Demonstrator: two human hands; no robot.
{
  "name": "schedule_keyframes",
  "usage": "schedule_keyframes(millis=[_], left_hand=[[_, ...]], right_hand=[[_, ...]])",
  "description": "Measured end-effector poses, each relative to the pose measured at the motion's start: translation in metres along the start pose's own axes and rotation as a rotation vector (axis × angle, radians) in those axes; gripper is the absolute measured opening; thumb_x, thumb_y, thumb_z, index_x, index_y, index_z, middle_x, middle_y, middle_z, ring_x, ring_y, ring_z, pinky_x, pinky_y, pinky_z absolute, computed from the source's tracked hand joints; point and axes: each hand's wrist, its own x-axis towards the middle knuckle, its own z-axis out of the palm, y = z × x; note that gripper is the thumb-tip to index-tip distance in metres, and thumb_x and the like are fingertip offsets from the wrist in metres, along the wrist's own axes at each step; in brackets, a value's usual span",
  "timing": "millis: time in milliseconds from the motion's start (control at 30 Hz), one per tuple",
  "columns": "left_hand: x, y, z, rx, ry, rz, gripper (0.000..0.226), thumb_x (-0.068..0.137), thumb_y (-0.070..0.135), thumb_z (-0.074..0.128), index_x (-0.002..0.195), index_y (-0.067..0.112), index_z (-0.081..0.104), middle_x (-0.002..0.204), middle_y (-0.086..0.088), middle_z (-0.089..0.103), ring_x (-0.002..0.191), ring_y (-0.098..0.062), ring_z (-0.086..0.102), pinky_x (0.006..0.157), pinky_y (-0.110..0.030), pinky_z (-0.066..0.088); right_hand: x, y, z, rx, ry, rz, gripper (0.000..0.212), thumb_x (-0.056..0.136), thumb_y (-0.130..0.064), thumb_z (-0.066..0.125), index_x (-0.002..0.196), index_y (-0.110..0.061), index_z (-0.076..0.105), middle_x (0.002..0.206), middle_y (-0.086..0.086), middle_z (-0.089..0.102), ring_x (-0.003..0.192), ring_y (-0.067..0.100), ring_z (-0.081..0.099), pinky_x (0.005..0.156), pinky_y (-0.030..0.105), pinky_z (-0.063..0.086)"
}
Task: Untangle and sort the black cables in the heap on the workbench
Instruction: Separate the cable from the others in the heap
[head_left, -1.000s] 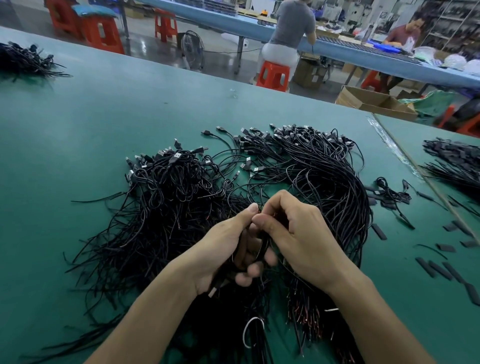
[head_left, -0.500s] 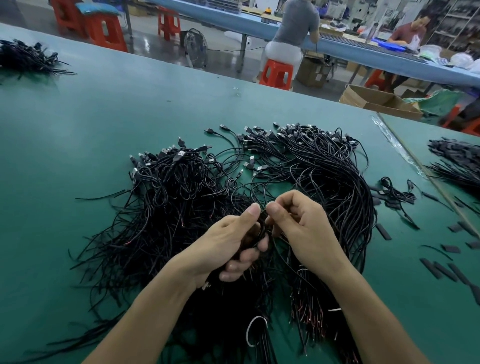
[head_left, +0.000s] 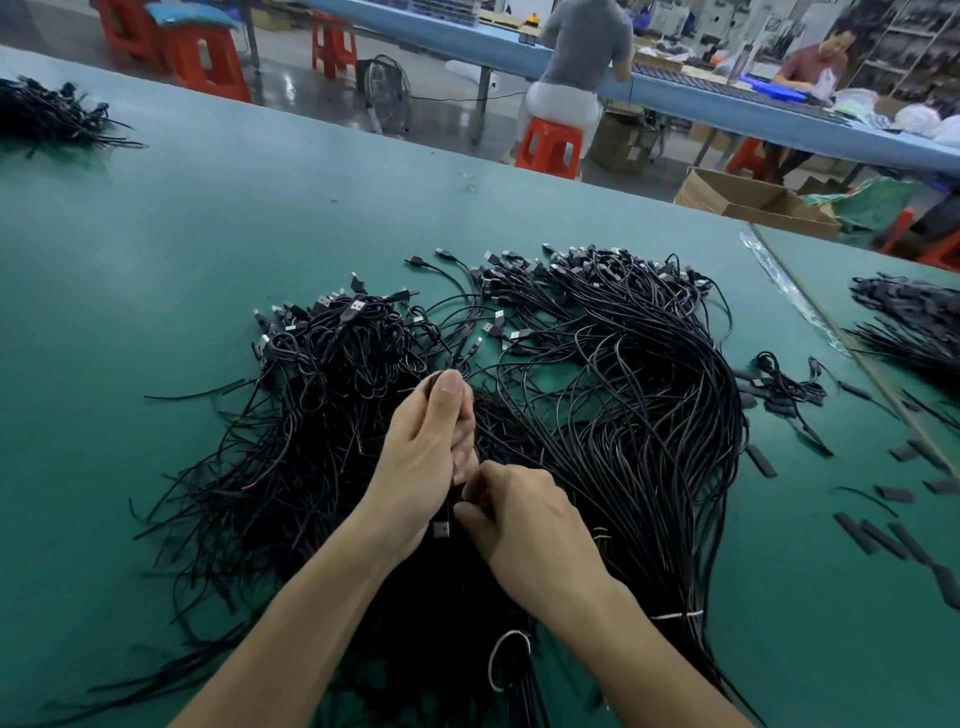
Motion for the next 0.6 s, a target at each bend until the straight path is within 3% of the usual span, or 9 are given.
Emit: schedule_keyframes(millis=[267,367,467,533,600], left_hand=[[-0.003,0.008,0.000,-0.089,0.050,-0.025,0.052,0.093,0.063,0.033,0.059,0.026,0.042,0.053,0.010,0.030,0.042,-0.006,0.022,0.037,-0.017,0.024],[-0.005,0.014,0.000,-0.086,0.041,-0.089,0.059,0.091,0.069,0.025,0.053,0.025,0.038,0.049,0.008,0.025,0.041,-0.008,0.017,0.036,-0.018,0.021],[-0.006,0.018,0.000,-0.038,0.008,-0.094,0.063,0.100,0.059,0.028,0.050,0.023,0.039,0.046,0.008,0.026,0.039,-0.009,0.018,0.036,-0.018,0.021],[-0.007,0.022,0.001,-0.005,-0.033,-0.072,0.057,0.097,0.052,0.033,0.048,0.023,0.043,0.044,0.009,0.029,0.039,-0.009,0.020,0.038,-0.017,0.022],[-0.008,0.023,0.002,0.033,-0.092,-0.047,0.052,0.090,0.051,0.040,0.047,0.023,0.048,0.044,0.009,0.033,0.038,-0.010,0.022,0.040,-0.017,0.023]], right_hand=[[0.003,-0.002,-0.004,0.027,-0.052,0.089,0.016,0.100,-0.035,0.050,0.102,-0.022,0.059,0.105,-0.004,0.060,0.094,0.022,0.061,0.079,0.040,0.052],[0.005,-0.004,-0.015,0.089,-0.039,0.140,0.013,0.097,-0.035,0.054,0.095,-0.025,0.061,0.094,-0.009,0.063,0.085,0.015,0.064,0.078,0.042,0.056],[0.009,0.004,-0.036,0.172,0.013,0.194,0.012,0.094,-0.033,0.058,0.086,-0.026,0.064,0.077,-0.008,0.066,0.067,0.006,0.064,0.066,0.032,0.059],[0.010,0.009,-0.052,0.269,0.106,0.197,0.016,0.095,-0.029,0.060,0.080,-0.025,0.065,0.065,-0.008,0.066,0.052,0.000,0.059,0.050,0.018,0.051],[0.010,0.010,-0.066,0.422,0.238,0.168,0.017,0.095,-0.028,0.061,0.080,-0.023,0.065,0.058,-0.012,0.062,0.047,-0.001,0.053,0.046,0.015,0.044]])
